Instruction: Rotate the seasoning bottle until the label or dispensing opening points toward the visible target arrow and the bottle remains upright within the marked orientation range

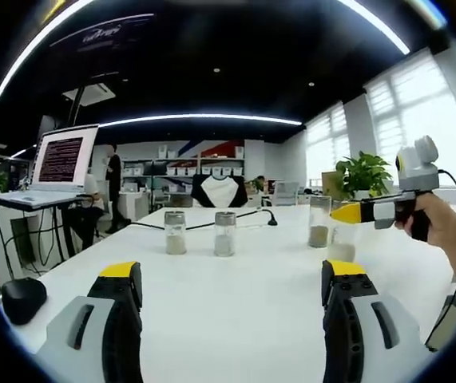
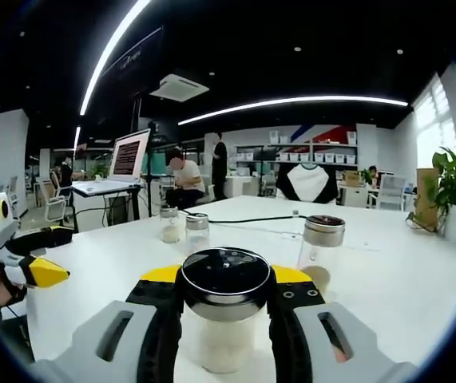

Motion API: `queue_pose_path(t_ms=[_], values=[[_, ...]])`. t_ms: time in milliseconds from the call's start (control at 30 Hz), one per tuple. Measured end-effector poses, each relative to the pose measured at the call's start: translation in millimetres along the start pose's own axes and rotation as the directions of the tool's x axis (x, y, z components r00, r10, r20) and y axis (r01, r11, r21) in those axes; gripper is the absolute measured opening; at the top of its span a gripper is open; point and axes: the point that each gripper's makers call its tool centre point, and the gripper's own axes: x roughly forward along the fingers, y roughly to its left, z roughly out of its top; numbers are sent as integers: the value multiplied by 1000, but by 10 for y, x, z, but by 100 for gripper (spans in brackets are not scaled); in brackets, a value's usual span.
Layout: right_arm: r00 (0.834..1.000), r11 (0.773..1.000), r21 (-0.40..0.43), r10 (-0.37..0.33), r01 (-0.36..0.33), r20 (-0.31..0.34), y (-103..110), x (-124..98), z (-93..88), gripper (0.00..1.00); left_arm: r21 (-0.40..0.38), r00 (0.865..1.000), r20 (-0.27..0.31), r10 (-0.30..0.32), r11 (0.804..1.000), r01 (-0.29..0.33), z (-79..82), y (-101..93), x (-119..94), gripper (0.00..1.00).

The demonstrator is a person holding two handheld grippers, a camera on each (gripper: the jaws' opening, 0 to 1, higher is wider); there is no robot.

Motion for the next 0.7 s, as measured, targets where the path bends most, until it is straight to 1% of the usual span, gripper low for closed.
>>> queue_pose_path(t_ms=[67,133,533,700], values=[[1000,1000,1,1,-1,1,2,-2,1,40,-17,1000,-1,-2,1000,2,-2,-2,-6,99],[1000,1000,1,2,-2,-1,9,-5,1,40,-8,1000,-10,21,1000,-21,-15,33,-16,100],[1000,1000,3,-13,13,10,-6,-7,4,40,-11,1000,-15,-3,1000,3,-28,-9,3,100],[1000,1000,1,-20,20,11,-13,-6,4,40,-10,1000,-13,-3,1000,3,-21,-13,1,100]])
